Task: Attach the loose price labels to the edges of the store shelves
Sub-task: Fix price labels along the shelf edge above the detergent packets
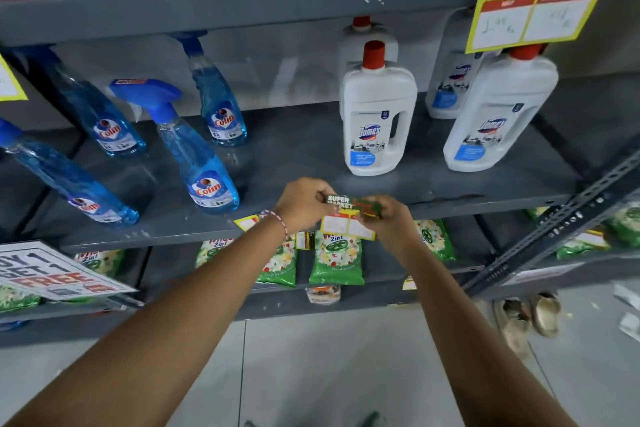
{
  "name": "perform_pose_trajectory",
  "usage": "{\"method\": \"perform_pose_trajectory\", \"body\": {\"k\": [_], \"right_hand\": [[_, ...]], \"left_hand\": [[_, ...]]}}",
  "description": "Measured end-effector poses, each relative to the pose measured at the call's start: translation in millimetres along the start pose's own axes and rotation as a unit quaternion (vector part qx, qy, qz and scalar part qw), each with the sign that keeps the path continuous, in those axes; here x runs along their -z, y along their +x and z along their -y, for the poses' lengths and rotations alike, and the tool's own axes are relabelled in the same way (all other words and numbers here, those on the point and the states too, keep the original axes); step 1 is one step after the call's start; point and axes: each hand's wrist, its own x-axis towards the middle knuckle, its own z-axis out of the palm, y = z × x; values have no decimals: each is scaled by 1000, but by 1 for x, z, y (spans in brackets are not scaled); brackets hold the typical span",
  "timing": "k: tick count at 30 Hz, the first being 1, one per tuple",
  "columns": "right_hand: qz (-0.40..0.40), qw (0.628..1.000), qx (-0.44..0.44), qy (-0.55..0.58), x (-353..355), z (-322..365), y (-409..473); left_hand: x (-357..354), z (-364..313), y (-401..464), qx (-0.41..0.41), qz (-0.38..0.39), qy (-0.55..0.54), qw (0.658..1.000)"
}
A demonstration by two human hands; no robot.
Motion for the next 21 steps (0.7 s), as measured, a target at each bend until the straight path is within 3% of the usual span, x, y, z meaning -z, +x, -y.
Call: {"method": "perform_pose_trajectory", "body": {"k": [9, 14, 21], "right_hand": [[-150, 986, -25, -71, 84, -53, -20], [-177, 979, -30, -94, 108, -63, -7], [-200, 972, -48, -115, 112, -70, 4]], "left_hand": [[-114, -56, 10, 5, 43, -36, 998], [-144, -70, 24, 14, 13, -56, 998], [-151, -79, 32, 17, -2, 14, 1000]]}}
